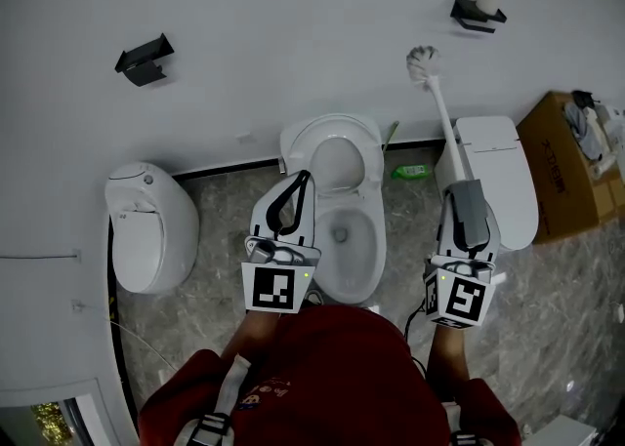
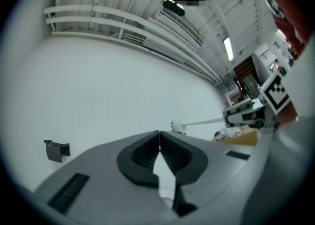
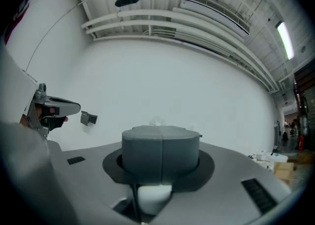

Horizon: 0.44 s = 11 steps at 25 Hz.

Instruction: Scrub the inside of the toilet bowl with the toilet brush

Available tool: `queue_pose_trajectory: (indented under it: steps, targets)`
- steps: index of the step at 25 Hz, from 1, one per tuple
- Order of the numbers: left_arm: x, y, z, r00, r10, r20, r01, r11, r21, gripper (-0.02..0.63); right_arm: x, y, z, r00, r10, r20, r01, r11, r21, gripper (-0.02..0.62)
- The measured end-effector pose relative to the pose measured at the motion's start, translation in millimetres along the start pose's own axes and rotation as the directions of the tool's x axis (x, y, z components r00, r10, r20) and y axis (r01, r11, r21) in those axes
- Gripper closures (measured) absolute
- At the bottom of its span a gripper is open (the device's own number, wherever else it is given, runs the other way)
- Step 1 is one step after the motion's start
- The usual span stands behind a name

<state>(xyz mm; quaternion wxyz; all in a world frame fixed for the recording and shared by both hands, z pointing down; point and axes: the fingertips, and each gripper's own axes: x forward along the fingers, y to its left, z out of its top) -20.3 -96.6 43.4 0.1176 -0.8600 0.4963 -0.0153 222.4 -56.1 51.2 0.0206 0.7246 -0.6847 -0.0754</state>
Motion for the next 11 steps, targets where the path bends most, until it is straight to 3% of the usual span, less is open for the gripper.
queue_pose_trajectory:
  steps: [11]
  targets:
    - [-22,-2,-5,1.0,0.016,-0.024,-0.016,1.0,-0.02,0.607,-14,8,-2,1.0,0.019,-0.018,-0.019,1.0,0.003,0.451]
